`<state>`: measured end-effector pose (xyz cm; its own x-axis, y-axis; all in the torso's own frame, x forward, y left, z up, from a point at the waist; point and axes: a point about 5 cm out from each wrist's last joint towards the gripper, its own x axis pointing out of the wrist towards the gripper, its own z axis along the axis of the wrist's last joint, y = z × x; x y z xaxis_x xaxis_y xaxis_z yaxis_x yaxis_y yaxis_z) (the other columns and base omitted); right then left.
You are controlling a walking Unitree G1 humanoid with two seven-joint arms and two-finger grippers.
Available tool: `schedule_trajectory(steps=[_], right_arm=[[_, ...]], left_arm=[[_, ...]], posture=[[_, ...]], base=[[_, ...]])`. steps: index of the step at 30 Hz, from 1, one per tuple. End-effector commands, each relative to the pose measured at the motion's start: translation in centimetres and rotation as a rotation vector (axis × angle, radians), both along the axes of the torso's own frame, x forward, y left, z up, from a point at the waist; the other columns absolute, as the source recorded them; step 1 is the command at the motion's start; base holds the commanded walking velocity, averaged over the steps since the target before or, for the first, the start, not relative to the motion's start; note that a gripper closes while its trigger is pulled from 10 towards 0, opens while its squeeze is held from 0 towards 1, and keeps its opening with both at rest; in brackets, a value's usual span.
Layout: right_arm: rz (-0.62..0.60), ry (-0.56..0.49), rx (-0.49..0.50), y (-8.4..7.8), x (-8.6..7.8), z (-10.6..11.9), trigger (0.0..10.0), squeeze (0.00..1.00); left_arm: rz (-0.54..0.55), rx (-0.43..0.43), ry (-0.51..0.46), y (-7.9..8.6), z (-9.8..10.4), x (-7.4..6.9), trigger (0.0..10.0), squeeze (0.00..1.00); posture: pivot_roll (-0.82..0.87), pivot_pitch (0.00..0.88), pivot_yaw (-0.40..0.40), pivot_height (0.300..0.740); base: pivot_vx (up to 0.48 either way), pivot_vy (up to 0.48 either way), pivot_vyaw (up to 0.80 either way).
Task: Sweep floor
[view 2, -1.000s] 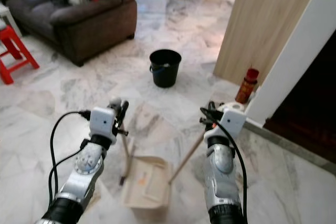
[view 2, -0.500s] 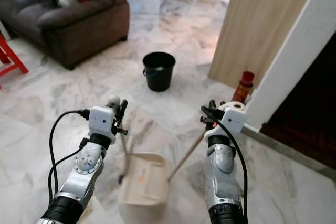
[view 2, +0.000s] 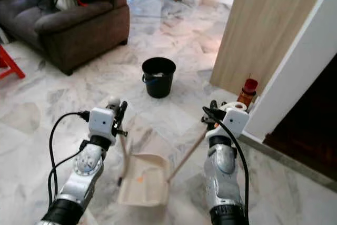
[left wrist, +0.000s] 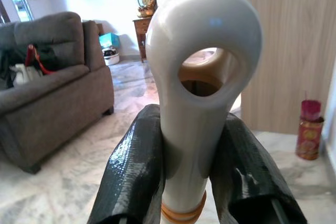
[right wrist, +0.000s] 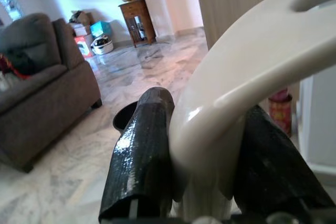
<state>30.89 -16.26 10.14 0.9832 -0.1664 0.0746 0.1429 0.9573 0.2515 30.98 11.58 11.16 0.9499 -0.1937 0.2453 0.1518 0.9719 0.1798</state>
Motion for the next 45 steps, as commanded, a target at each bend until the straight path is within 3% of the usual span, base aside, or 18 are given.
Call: schedule_trajectory(steps=[1, 45], right_arm=[[-0.021, -0.043, 0.003, -0.62, 0.09, 0.94, 10.0, 0.0], [-0.003, -0.039, 0.011, -0.14, 0.11, 0.66, 10.0, 0.0]], left_arm=[[-0.035, -0.018, -0.056, -1.07, 1.19, 0.06, 10.0, 0.0], [-0.043, -0.007, -0.054, -0.85, 1.1, -0.04, 10.0, 0.0]], posture=[[-0.01, 0.0, -0.024, 0.74], [0.0, 0.0, -0.02, 0.74]], base=[[0.341, 0.0, 0.0], [0.354, 0.0, 0.0]])
